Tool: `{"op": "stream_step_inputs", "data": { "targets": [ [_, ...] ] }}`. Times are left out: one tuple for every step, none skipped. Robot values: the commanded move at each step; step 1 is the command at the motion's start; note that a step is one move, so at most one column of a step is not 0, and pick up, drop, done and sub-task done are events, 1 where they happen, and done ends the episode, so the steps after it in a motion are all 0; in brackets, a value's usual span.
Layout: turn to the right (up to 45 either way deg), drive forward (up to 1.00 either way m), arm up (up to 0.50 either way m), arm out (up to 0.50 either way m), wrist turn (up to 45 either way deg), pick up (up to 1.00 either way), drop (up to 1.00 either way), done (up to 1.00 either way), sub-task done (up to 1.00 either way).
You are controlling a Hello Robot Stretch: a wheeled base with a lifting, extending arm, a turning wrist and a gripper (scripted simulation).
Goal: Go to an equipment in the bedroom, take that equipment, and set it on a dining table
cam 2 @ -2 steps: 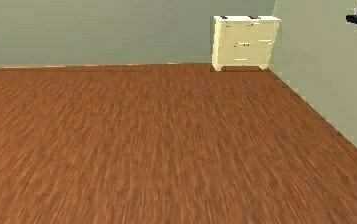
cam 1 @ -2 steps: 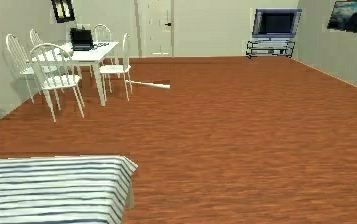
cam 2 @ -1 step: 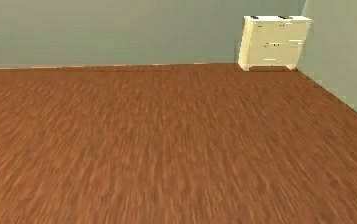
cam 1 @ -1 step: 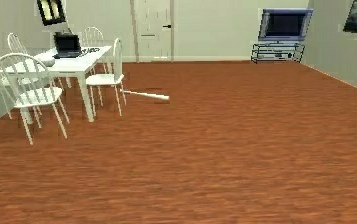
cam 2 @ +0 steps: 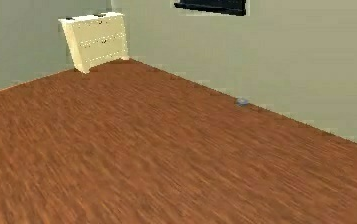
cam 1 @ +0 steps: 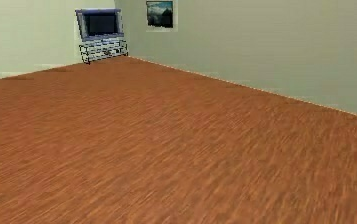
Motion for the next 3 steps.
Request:
{"op": "stream_step_inputs", "data": {
  "targets": [
    [45.0,0.0,0.0,0.0,0.0,0.0,0.0,0.0,0.0],
    [45.0,0.0,0.0,0.0,0.0,0.0,0.0,0.0,0.0],
    [21.0,0.0,0.0,0.0,0.0,0.0,0.0,0.0,0.0]
  ]
}}
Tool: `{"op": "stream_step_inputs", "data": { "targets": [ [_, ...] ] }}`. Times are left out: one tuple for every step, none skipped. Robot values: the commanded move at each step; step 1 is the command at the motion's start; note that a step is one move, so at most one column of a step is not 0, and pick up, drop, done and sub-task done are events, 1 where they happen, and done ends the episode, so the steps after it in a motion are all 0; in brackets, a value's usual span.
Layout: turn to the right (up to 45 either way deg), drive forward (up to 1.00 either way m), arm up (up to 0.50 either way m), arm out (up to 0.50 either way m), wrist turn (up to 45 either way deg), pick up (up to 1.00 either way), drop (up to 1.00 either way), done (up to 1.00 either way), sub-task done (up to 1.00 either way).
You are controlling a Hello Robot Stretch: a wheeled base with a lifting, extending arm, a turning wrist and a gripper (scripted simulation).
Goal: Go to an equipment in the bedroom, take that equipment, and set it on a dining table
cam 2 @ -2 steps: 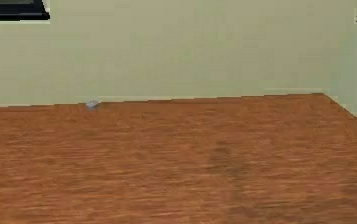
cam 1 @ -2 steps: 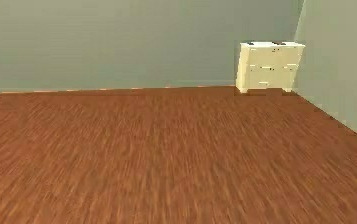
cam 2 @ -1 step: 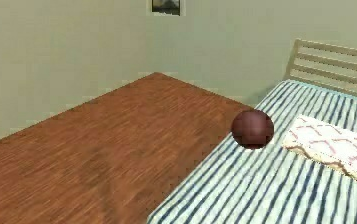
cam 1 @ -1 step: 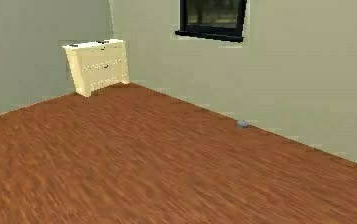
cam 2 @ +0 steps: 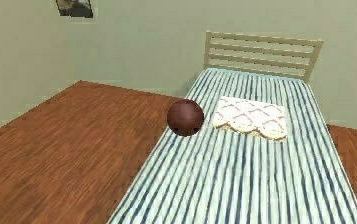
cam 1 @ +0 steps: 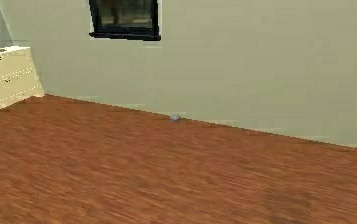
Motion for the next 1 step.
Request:
{"op": "stream_step_inputs", "data": {
  "targets": [
    [18.0,0.0,0.0,0.0,0.0,0.0,0.0,0.0,0.0]
  ]
}}
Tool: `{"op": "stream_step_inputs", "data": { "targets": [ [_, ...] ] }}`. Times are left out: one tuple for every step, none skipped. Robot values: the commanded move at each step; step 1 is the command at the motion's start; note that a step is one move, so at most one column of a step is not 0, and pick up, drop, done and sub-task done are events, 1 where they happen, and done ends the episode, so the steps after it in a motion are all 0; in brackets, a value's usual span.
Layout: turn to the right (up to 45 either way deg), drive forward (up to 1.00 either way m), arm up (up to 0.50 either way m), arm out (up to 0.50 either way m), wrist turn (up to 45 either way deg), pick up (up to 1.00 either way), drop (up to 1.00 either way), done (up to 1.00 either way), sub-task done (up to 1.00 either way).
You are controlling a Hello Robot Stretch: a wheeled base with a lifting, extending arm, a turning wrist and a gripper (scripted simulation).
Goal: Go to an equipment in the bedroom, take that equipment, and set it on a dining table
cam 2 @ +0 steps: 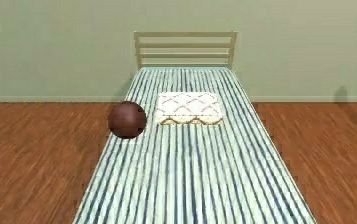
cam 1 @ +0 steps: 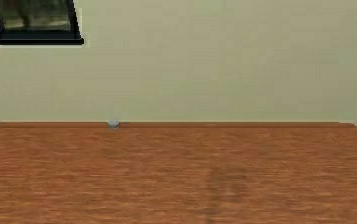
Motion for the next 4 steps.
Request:
{"op": "stream_step_inputs", "data": {
  "targets": [
    [0.0,0.5,0.0,0.0,0.0,0.0,0.0,0.0,0.0],
    [45.0,0.0,0.0,0.0,0.0,0.0,0.0,0.0,0.0],
    [6.0,0.0,0.0,0.0,0.0,0.0,0.0,0.0,0.0],
    [0.0,0.3,0.0,0.0,0.0,0.0,0.0,0.0,0.0]
  ]
}}
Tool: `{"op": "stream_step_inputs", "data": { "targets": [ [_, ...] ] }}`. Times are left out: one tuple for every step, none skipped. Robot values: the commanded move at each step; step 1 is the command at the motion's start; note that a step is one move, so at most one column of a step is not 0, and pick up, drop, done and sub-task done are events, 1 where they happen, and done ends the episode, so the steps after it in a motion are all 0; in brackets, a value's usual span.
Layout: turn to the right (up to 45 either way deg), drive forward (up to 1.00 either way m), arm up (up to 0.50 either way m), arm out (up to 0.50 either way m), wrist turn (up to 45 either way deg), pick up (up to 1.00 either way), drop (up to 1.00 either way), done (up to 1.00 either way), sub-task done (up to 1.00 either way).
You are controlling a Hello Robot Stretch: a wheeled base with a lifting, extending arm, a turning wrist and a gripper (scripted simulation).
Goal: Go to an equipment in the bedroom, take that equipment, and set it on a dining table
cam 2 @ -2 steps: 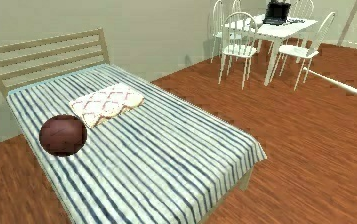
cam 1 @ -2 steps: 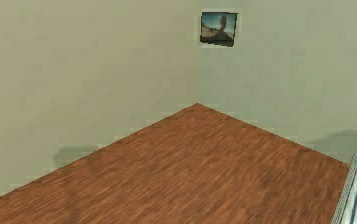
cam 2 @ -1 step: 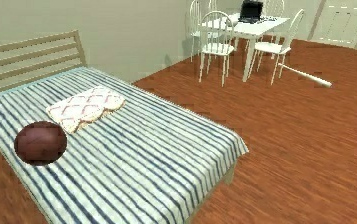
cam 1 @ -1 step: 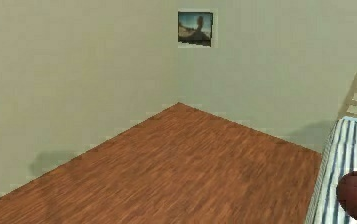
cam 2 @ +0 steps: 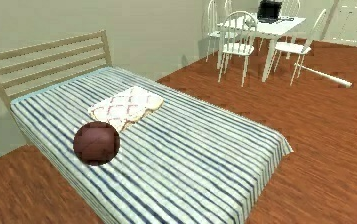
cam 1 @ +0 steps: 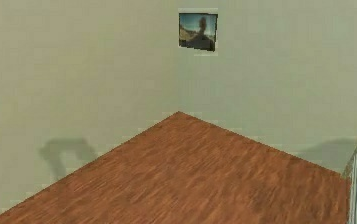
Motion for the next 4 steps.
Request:
{"op": "stream_step_inputs", "data": {
  "targets": [
    [24.0,0.0,0.0,0.0,0.0,0.0,0.0,0.0,0.0],
    [0.0,0.25,0.0,0.0,0.0,0.0,0.0,0.0,0.0],
    [-30.0,0.0,0.0,0.0,0.0,0.0,0.0,0.0,0.0],
    [0.0,0.0,0.5,0.0,0.0,0.0,0.0,0.0,0.0]
  ]
}}
